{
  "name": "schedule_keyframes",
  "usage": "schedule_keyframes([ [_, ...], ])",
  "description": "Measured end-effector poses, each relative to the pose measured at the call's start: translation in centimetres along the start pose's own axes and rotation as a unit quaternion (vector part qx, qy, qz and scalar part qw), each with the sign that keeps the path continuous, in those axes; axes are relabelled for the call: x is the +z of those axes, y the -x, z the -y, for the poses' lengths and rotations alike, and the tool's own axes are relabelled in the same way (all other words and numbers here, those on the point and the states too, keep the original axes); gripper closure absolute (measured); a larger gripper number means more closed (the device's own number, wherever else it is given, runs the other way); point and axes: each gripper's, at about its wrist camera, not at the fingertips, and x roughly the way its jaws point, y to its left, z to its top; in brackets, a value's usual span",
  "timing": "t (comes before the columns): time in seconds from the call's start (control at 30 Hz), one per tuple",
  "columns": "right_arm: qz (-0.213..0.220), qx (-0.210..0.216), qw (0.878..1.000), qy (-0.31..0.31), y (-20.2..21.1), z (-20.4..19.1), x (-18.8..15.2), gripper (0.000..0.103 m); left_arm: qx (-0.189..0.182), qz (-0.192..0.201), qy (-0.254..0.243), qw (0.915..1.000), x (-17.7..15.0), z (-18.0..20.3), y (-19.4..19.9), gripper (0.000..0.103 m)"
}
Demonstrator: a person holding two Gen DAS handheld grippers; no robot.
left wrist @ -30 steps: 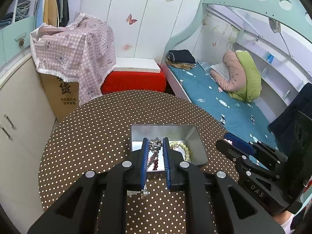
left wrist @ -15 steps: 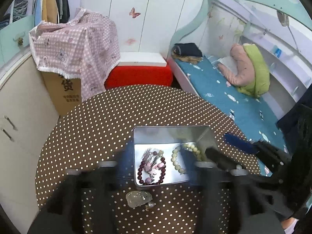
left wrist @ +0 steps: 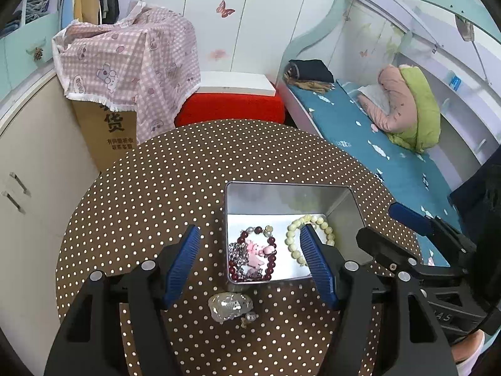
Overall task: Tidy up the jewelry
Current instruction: 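Raise both open tools out of the box, then lower the right tool and grasp the pearl charm beside the jade pendant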
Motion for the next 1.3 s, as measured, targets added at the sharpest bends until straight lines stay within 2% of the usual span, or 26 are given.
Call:
schedule_keyframes([
  [0.43, -0.001, -0.009, 1.000, 0.014, 1.5, -1.4, -0.8, 0.023, 0.006, 0.000, 0.010, 0.9999, -1.2, -1.2, 1.8, 0.038],
  [0.8, 0.011, -0.014, 0.999, 0.044, 2.8, -4.5, -1.8, 0.023, 0.017, -0.004, 0.031, 0.9994, -2.8, -3.7, 3.3, 0.038],
  [1.1, -0.023, 0.012, 0.995, 0.101, 1.2, -9.3, -4.1, 0.024, 0.024, -0.018, 0.038, 0.9988, -4.8, -6.0, 3.7, 0.038],
  [1.3, -0.069, 0.021, 0.990, 0.121, -1.7, -11.4, -6.1, 0.024, 0.033, -0.033, 0.048, 0.9978, -6.3, -7.7, 3.3, 0.038],
])
